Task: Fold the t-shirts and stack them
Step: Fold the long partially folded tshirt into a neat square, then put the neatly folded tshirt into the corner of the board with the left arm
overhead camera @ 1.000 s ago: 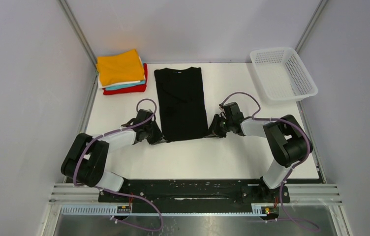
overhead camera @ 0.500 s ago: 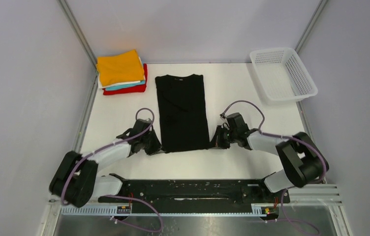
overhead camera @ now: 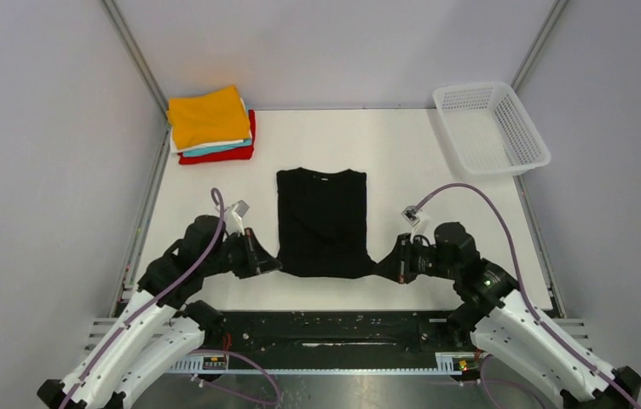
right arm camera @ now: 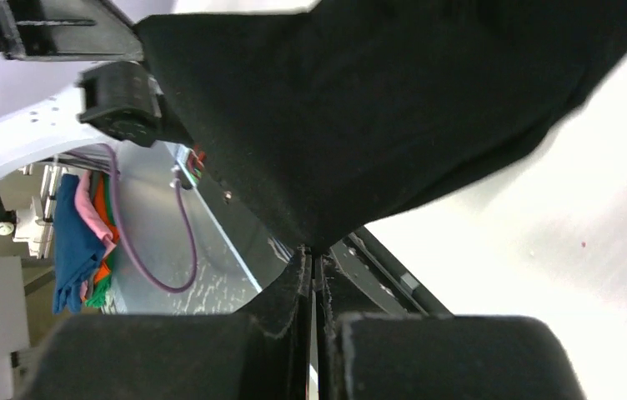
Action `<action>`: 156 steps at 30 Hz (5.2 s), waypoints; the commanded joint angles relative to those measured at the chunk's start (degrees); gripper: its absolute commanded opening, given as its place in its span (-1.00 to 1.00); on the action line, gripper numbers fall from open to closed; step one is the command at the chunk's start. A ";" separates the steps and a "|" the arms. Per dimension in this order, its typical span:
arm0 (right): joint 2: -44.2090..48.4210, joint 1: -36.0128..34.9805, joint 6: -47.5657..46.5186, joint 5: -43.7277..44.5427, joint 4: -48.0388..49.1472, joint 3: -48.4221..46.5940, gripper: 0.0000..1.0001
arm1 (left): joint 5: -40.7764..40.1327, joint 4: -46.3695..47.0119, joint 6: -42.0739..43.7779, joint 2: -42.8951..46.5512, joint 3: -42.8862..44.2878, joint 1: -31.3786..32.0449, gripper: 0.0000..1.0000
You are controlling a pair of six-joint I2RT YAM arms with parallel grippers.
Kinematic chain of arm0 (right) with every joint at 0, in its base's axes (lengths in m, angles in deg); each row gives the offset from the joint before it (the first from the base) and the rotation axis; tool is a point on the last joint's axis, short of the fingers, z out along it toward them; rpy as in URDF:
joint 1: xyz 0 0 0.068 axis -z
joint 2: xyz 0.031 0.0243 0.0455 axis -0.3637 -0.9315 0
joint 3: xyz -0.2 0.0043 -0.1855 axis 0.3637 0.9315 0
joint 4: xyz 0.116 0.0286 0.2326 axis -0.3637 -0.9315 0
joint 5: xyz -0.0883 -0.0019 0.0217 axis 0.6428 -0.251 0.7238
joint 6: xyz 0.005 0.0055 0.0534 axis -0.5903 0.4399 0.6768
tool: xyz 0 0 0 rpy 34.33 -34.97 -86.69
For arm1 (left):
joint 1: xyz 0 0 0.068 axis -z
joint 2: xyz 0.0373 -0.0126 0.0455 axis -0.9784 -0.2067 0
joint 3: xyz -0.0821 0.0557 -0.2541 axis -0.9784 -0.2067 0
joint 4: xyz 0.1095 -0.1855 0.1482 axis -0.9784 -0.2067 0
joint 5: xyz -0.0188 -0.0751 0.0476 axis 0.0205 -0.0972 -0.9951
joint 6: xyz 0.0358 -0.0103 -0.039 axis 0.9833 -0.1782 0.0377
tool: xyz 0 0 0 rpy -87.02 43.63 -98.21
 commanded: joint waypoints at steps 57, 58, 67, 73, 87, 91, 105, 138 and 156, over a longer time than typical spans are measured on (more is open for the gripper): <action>-76.90 23.05 -5.27 2.73 8.85 -56.68 0.97 | -8.52 18.26 9.58 -76.91 50.19 -19.95 0.98; -75.50 23.06 -5.86 3.22 7.57 -56.67 0.99 | -8.02 19.14 9.52 -75.06 49.01 -19.92 0.98; -45.47 23.06 -1.03 9.86 20.43 -24.13 0.99 | 2.75 26.04 14.77 -67.44 29.93 -18.63 0.98; -28.42 23.02 2.04 11.00 24.41 -11.09 0.99 | -1.97 23.09 16.27 -70.99 28.65 -15.48 0.98; -10.25 23.01 3.76 19.36 23.31 -2.70 0.99 | -23.66 10.23 17.16 -80.28 41.60 -4.07 -0.37; -6.89 23.06 1.95 22.39 22.23 -1.45 0.99 | -32.58 4.85 17.82 -82.73 47.87 -2.63 -1.00; -4.97 23.06 -6.66 27.55 21.32 -1.65 0.99 | -62.46 -1.28 39.87 -93.11 80.65 -5.53 -1.00; -7.58 22.99 -9.41 38.83 18.98 -1.45 0.99 | -53.83 16.02 53.37 -93.53 105.17 -19.10 -1.00; -12.25 23.05 -8.91 38.17 18.00 -3.15 0.99 | -49.08 23.40 56.84 -98.06 104.08 -28.36 -1.00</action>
